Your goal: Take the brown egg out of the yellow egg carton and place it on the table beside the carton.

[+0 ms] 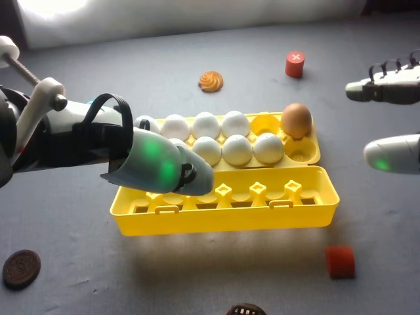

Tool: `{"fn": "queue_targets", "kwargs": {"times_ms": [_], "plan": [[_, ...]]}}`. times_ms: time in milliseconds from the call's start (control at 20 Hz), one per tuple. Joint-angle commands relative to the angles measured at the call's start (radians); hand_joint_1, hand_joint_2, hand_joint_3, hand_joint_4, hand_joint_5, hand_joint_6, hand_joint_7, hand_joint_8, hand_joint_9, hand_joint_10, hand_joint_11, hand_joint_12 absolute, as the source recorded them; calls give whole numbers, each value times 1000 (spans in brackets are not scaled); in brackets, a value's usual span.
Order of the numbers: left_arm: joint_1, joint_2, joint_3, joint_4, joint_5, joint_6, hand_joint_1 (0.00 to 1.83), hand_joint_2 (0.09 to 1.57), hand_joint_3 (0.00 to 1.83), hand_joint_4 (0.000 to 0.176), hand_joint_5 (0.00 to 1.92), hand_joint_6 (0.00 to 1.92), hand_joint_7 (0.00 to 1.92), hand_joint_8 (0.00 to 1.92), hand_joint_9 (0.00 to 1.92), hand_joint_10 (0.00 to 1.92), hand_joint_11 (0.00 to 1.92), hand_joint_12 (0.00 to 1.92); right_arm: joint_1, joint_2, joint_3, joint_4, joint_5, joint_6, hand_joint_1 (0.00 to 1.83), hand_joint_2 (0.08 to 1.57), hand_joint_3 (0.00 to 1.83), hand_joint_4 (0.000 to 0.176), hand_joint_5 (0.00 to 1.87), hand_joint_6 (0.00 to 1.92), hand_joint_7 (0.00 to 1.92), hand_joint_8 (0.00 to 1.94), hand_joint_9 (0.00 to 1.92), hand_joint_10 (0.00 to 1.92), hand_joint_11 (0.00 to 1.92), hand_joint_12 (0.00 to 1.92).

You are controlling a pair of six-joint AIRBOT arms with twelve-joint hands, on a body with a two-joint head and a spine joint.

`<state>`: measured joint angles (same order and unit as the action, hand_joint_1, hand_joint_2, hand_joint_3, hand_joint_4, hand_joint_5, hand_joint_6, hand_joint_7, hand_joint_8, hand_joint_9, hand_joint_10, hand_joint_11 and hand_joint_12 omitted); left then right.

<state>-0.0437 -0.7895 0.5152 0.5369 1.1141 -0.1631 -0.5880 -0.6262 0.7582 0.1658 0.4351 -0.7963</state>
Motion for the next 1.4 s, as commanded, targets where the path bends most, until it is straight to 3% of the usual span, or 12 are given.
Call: {"fn": "queue_targets", "kwargs": {"times_ms": [0,200,250,300,350,400,700,1100,1150,1200,1250,1350], "plan": [[-12,-2,2,44,-36,-6,0,1210,19,0,76,3,43,2,0,0,0,0,13,5,13,-10,80,-4,195,1153,2,0,192,0,152,1,124,1,0,374],[-11,-2,4,46,-36,-6,0,1212,12,0,81,1,46,0,0,0,0,0,21,-26,90,-106,54,7,177,1093,0,0,148,0,31,2,15,0,0,211],[-11,-2,5,55,-36,-6,0,1212,11,0,82,1,47,1,0,0,0,0,33,-37,112,-153,47,32,134,962,0,37,207,12,5,0,2,0,0,135],[-10,-2,7,59,-36,-6,0,1212,11,0,82,1,48,1,0,0,0,0,47,-48,132,-210,38,76,126,923,0,51,224,6,0,0,0,0,0,112],[-9,-2,8,59,-36,-6,0,1212,10,0,82,1,48,1,0,0,0,0,60,-55,145,-253,26,112,124,915,0,54,227,5,0,0,0,0,0,108],[-8,-1,7,59,-36,-6,0,1212,10,0,82,1,48,1,0,0,0,0,81,-65,159,-293,9,148,124,913,0,55,228,4,0,0,0,0,0,107],[-8,-2,5,57,-36,-6,0,1213,8,0,82,1,48,1,0,0,0,0,168,-178,300,-422,-65,137,124,911,0,55,228,3,0,0,0,0,0,108],[-8,-2,5,57,-36,-6,0,1214,7,0,82,1,48,1,0,0,0,0,195,-349,472,-422,-28,81,124,910,0,55,229,2,0,0,0,0,0,108],[-8,-2,5,57,-36,-6,0,1214,6,0,88,3,55,3,4,1,0,0,194,-367,493,-428,-19,77,153,875,0,49,251,6,0,0,0,0,0,38],[-8,-2,4,57,-36,-6,0,1210,4,0,79,0,61,6,14,6,0,0,194,-387,513,-447,-5,77,450,811,0,95,763,70,17,0,0,0,0,7],[-8,-2,4,58,-36,-6,0,1210,4,0,77,0,63,6,16,6,0,0,194,-410,539,-473,6,77,515,794,0,104,894,40,22,0,0,0,0,1],[-8,-2,4,59,-36,-6,0,1210,3,0,76,0,63,6,17,6,0,0,190,-437,570,-502,7,77,530,790,0,106,926,31,23,0,0,0,0,0]]}}
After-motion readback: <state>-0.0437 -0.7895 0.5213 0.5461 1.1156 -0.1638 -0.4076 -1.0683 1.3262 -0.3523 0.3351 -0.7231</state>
